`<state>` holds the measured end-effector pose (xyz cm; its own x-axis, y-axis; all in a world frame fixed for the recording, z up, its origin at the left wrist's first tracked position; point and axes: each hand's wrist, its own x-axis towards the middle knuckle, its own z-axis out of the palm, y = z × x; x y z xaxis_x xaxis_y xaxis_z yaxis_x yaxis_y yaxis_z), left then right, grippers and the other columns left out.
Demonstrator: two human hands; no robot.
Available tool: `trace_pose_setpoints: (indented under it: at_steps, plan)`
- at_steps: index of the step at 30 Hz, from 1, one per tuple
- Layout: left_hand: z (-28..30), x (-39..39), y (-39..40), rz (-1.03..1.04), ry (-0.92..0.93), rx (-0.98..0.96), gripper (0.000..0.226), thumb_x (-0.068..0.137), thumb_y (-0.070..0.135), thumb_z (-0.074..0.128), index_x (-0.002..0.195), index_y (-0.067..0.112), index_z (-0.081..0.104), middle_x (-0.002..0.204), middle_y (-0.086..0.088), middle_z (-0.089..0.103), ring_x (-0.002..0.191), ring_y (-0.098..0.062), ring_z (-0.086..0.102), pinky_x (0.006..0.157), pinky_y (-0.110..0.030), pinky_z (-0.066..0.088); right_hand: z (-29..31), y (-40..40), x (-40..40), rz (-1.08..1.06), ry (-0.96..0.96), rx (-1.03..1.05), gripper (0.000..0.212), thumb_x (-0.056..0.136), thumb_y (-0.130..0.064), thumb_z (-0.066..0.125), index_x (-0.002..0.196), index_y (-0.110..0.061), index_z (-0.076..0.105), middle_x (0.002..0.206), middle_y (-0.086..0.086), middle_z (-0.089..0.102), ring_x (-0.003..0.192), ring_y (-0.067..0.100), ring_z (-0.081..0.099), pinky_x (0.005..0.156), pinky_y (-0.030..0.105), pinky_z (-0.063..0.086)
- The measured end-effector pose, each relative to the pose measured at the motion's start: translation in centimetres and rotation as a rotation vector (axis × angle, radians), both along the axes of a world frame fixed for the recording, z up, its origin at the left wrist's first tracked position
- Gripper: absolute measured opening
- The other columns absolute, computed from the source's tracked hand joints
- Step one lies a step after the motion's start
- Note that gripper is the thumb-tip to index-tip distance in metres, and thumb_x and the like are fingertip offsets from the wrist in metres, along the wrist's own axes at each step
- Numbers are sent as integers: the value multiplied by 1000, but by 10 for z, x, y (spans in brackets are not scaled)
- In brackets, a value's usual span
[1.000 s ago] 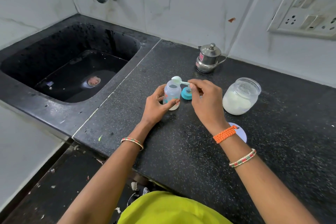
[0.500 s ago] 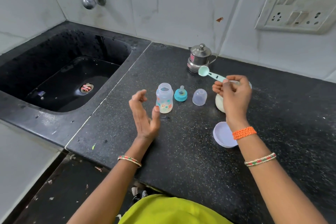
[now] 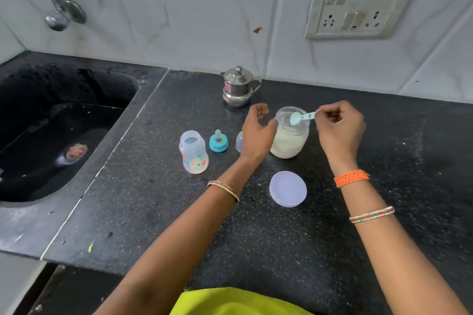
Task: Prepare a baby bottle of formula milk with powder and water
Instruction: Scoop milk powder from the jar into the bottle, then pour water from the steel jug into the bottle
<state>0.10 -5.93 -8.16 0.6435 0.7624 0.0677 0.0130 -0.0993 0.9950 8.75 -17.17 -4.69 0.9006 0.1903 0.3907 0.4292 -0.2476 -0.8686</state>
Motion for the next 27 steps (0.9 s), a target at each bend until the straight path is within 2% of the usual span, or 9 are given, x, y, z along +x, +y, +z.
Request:
trace_pose_setpoints:
  at_steps: [3,6,10,13,16,18,21,24,27]
  plan:
    - [0,14,3,-8,50,-15,30,91,9,52,121,9,56,122,-5,62,110,-13,56,90,-20,42,-10,9,2,44,-9,-81,5,75,-5,65,76,-8,68,75,5,69,66,11,62,66,21,53]
    - [-2,16,8,-10,80,-6,25,88,11,50,107,8,66,105,-5,69,96,-17,63,83,-27,50,-20,21,5,55,-86,-218,4,72,-13,65,68,-13,66,81,4,65,82,22,60,80,40,50]
    - [-5,15,11,-28,93,-37,24,88,10,50,103,8,68,99,-4,71,92,-15,65,86,-35,53,-30,31,5,35,-66,-285,4,70,-10,68,66,-11,67,92,8,56,96,21,48,80,28,39]
    - [-1,12,11,-10,68,-57,21,88,11,50,100,11,67,93,2,69,88,-11,64,90,-40,54,-35,31,5,22,-14,-270,5,68,-10,66,64,-14,66,92,8,59,97,26,53,83,37,45]
    - [18,11,19,28,-43,-64,19,87,9,49,93,17,65,81,7,63,77,-8,59,86,-42,55,-24,30,3,12,-11,-269,8,72,-15,65,66,-18,62,97,4,59,101,19,49,90,37,38]
    - [43,10,33,34,-145,-76,21,87,4,46,88,16,63,77,3,60,73,-11,56,75,-36,53,-4,35,5,44,-76,-195,5,75,-16,63,70,-15,62,89,4,61,93,16,52,86,33,40]
    - [76,14,62,70,-225,-100,24,86,0,44,81,14,63,80,-3,60,74,-14,57,66,-26,52,28,57,20,182,-34,-105,3,79,-8,61,78,-9,63,75,-1,60,71,9,55,66,11,43]
    - [89,21,92,116,-185,-147,24,87,-2,44,82,11,63,81,-3,60,75,-14,56,64,-25,52,36,100,49,296,-8,-265,12,83,-6,61,93,-5,68,90,6,69,80,12,60,63,3,40]
    - [91,27,117,160,-135,-201,22,89,-2,43,87,7,63,83,-5,59,77,-16,56,65,-26,54,30,145,75,372,43,-494,22,84,-8,62,105,-3,66,110,14,67,103,24,61,81,17,40]
